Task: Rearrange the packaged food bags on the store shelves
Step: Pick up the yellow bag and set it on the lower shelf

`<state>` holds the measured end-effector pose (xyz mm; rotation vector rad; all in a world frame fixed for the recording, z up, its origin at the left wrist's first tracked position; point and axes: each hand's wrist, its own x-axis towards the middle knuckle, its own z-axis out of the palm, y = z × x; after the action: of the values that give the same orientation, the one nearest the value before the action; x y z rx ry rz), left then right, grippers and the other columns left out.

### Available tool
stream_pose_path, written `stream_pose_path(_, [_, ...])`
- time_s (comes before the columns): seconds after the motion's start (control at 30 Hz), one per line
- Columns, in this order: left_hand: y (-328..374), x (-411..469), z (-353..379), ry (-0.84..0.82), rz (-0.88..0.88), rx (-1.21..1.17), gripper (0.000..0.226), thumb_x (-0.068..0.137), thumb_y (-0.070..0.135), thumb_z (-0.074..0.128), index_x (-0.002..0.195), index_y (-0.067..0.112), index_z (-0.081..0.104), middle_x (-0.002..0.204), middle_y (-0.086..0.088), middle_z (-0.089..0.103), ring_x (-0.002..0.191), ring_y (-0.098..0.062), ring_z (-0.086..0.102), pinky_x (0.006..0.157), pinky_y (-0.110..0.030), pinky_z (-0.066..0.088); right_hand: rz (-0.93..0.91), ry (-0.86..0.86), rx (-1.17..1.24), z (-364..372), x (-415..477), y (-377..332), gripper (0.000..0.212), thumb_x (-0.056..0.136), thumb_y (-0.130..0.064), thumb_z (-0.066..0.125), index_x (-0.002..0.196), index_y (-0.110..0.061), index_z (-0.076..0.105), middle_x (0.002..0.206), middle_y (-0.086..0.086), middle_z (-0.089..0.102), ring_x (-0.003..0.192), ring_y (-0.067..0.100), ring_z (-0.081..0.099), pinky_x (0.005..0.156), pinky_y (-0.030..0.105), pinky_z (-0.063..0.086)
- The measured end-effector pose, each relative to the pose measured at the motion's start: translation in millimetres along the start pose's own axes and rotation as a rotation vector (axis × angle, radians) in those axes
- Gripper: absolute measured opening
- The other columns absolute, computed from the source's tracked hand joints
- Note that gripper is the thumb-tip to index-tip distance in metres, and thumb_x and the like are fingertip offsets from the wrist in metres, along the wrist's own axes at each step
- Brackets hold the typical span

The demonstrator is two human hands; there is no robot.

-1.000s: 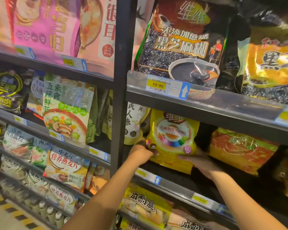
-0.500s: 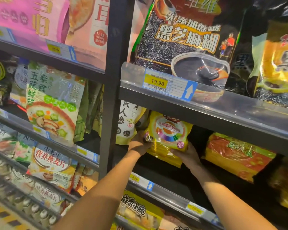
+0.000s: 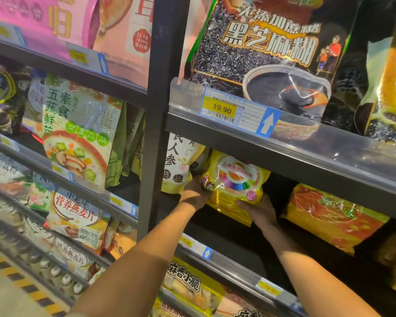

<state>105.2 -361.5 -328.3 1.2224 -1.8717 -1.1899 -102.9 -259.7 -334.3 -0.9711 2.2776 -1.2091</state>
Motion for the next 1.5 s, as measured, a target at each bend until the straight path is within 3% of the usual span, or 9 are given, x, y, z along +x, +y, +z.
stream_pose_path(0.23, [7, -16, -8, -0.018, -0.007, 0.036, 0.070, 0.090, 0.021, 0.074, 0.151, 0.015, 0.040, 0.146, -0.008, 0.057, 0.136, -0.031, 0.053, 0.100, -0.028, 0.040, -0.016, -0.038, -0.011, -9, -15, 0, 0.098, 0.072, -0.044, 0.091, 0.151, -0.016, 0.042, 0.144, 0.008, 0.058, 0.133, 0.031, 0.055, 0.102, 0.043, 0.047])
stream_pose_path(0.37, [14, -33, -16, -0.016, 0.007, 0.113, 0.079, 0.082, 0.032, 0.075, 0.151, 0.020, 0.039, 0.145, -0.010, 0.056, 0.132, -0.032, 0.056, 0.106, -0.038, 0.048, -0.054, -0.065, -0.087, -21, -31, 8, 0.126, 0.057, -0.074, 0.085, 0.158, -0.020, 0.032, 0.157, 0.007, 0.046, 0.140, 0.030, 0.049, 0.110, 0.046, 0.047])
stream_pose_path(0.47, [20, -52, -24, -0.028, 0.065, 0.303, 0.075, 0.086, 0.036, 0.074, 0.151, 0.022, 0.039, 0.147, -0.011, 0.051, 0.135, -0.033, 0.051, 0.110, -0.043, 0.046, -0.063, -0.037, -0.218, -26, -45, 14, 0.109, 0.074, -0.068, 0.078, 0.159, -0.018, 0.030, 0.161, 0.009, 0.040, 0.147, 0.034, 0.040, 0.117, 0.049, 0.040])
stream_pose_path(0.63, [16, -103, -37, -0.054, 0.253, 0.505, 0.081, 0.091, 0.045, 0.070, 0.157, 0.019, 0.029, 0.154, -0.011, 0.040, 0.141, -0.034, 0.041, 0.113, -0.048, 0.044, -0.075, -0.008, -0.429, -30, -94, -4, 0.083, 0.077, -0.072, 0.069, 0.145, -0.031, 0.049, 0.151, 0.006, 0.052, 0.141, 0.035, 0.044, 0.113, 0.047, 0.043])
stream_pose_path(0.77, [11, -149, -53, -0.053, 0.438, 0.671, 0.075, 0.093, 0.044, 0.068, 0.154, 0.022, 0.030, 0.152, -0.007, 0.042, 0.145, -0.030, 0.035, 0.110, -0.049, 0.046, -0.134, 0.069, -0.631, -30, -163, -23, 0.061, 0.085, -0.074, 0.060, 0.120, -0.025, 0.059, 0.109, 0.008, 0.070, 0.114, 0.035, 0.065, 0.088, 0.041, 0.051])
stream_pose_path(0.9, [-3, -193, -78, -0.044, 0.616, 0.715, 0.075, 0.096, 0.040, 0.066, 0.159, 0.026, 0.029, 0.164, 0.000, 0.031, 0.153, -0.023, 0.025, 0.117, -0.046, 0.039, -0.333, 0.238, -0.745, -16, -222, -31, 0.076, 0.084, -0.068, 0.065, 0.143, -0.020, 0.057, 0.143, 0.010, 0.058, 0.134, 0.033, 0.051, 0.106, 0.045, 0.047])
stream_pose_path(1.0, [-19, -224, -101, -0.010, 0.690, 0.739, 0.071, 0.094, 0.043, 0.066, 0.156, 0.030, 0.034, 0.163, 0.002, 0.033, 0.153, -0.020, 0.027, 0.117, -0.045, 0.040, -0.396, 0.243, -0.722, 0, -262, -31, 0.080, 0.081, -0.068, 0.066, 0.146, -0.022, 0.056, 0.154, 0.007, 0.050, 0.145, 0.029, 0.043, 0.118, 0.048, 0.039])
stream_pose_path(1.27, [-91, -286, -193, 0.094, 0.566, 0.840, 0.074, 0.096, 0.051, 0.061, 0.158, 0.033, 0.026, 0.171, 0.001, 0.018, 0.160, -0.024, 0.006, 0.128, -0.048, 0.016, -0.463, 0.109, -0.732, 64, -347, -52, 0.076, 0.087, -0.062, 0.068, 0.151, -0.026, 0.048, 0.159, 0.002, 0.042, 0.150, 0.025, 0.033, 0.119, 0.046, 0.036])
stream_pose_path(1.5, [-152, -324, -287, 0.186, 0.348, 0.881, 0.073, 0.100, 0.054, 0.054, 0.161, 0.031, 0.021, 0.173, -0.002, 0.009, 0.160, -0.026, 0.001, 0.129, -0.052, 0.010, -0.576, -0.024, -0.709, 144, -385, -99, 0.076, 0.087, -0.056, 0.071, 0.153, -0.026, 0.045, 0.161, -0.002, 0.038, 0.151, 0.022, 0.033, 0.120, 0.043, 0.035])
